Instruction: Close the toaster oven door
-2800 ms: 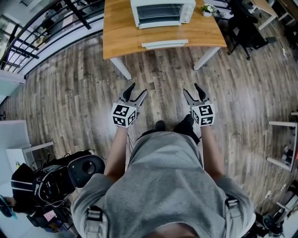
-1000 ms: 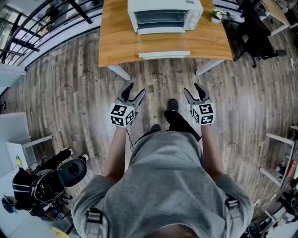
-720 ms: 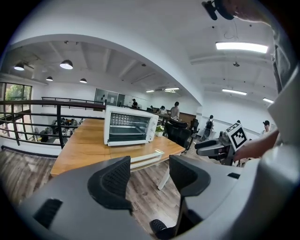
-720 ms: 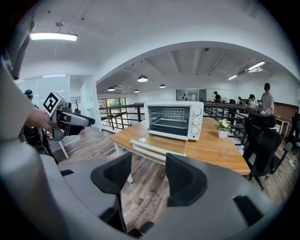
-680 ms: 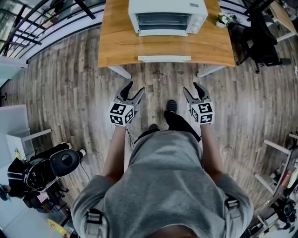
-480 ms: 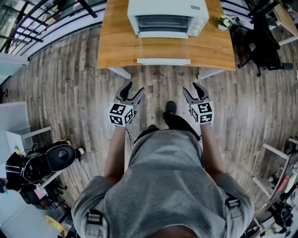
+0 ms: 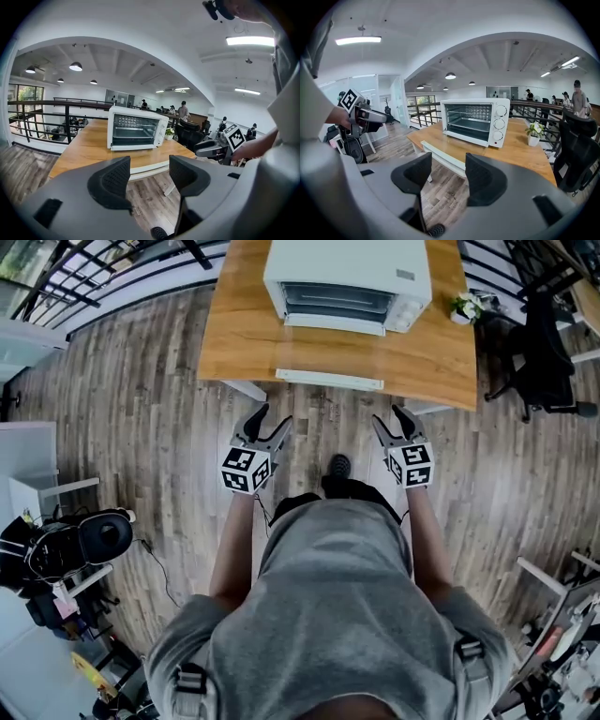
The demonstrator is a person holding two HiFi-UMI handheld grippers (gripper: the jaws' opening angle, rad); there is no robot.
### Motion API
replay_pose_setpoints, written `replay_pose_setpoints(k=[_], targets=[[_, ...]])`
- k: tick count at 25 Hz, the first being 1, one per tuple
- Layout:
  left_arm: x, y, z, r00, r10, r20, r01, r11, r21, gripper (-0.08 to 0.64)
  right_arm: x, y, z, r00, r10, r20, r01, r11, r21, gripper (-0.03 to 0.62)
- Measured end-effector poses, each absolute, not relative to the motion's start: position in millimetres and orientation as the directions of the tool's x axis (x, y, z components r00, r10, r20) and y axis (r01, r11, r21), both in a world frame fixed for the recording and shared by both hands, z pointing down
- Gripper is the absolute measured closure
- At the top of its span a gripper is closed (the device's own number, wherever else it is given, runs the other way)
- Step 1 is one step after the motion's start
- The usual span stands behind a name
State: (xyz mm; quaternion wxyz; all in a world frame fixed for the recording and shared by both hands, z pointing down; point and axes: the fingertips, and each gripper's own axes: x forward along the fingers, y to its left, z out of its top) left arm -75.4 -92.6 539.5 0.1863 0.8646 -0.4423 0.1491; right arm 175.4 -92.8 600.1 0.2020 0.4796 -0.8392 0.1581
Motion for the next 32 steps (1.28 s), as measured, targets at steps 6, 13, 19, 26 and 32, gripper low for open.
replay_pose_setpoints(k=[6, 13, 19, 26, 32], targets=[[-72, -98, 542, 0.528, -0.729, 0.435, -0.845, -0.503, 0.184, 0.298, 183, -114, 604, -0.486, -0.725, 0.488, -0.851, 0.519, -0.077, 0.359], [-71, -101, 549, 0.495, -0.748, 0.442, -0.867, -0.463, 0.186, 0.298, 184, -123, 615, -0.515, -0.695, 0.501, -0.829, 0.553, -0.084, 0.359], [-62, -105, 550, 0.491, -0.754, 0.437, -0.870, -0.453, 0.196, 0.298, 188, -125, 620, -0.525, -0.676, 0.517, -0.818, 0.569, -0.087, 0.359], [-61, -103, 550, 0.490, -0.753, 0.438, -0.870, -0.450, 0.200, 0.296, 185, -122, 620, -0.535, -0.662, 0.525, -0.806, 0.586, -0.082, 0.359], [-61, -106, 552, 0.495, -0.754, 0.432, -0.867, -0.456, 0.199, 0.298, 188, -125, 626, -0.529, -0.655, 0.539, -0.805, 0.589, -0.074, 0.359]])
